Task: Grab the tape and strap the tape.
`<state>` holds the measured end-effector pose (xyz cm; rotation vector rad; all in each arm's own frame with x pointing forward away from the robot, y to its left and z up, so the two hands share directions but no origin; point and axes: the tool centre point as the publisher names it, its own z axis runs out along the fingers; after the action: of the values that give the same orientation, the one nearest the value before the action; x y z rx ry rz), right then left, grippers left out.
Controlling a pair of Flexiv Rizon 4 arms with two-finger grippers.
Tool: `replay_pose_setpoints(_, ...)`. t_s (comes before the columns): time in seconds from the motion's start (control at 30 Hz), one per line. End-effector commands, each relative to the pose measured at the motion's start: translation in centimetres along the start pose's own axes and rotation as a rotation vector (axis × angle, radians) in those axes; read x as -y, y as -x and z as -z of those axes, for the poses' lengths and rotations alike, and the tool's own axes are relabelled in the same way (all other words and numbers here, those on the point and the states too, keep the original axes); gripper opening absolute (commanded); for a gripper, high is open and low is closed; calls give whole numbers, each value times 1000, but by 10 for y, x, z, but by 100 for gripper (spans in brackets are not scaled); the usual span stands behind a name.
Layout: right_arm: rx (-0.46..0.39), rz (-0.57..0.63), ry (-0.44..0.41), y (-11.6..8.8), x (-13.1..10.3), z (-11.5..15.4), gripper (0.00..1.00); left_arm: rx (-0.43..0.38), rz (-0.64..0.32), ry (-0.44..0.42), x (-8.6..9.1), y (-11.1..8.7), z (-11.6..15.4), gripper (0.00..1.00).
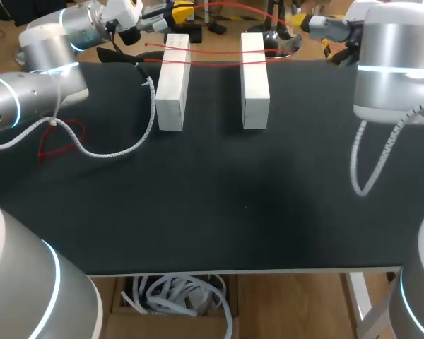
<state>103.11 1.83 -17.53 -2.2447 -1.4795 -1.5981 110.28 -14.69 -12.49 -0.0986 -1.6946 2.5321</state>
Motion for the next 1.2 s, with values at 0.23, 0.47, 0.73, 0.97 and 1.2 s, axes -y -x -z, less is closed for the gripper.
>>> replay_pose_setpoints(0.23, -195, -488, 237, 15, 17, 17, 100, -6, 0, -1, -1, 2, 1, 0)
replay_pose_setpoints(0.47, -262, -691, 471, 42, 6, 12, 100, -6, 0, -1, -1, 2, 1, 0)
replay_pose_setpoints(0.73, -346, -593, 516, 42, -9, 11, 100, -6, 0, -1, -1, 2, 1, 0)
replay_pose_setpoints(0.97, -385, -593, 574, 40, -24, 14, 100, -6, 0, -1, -1, 2, 1, 0)
replay_pose_setpoints(1.2, -377, -590, 663, 49, -38, 9, 100, -6, 0, -1, -1, 2, 1, 0)
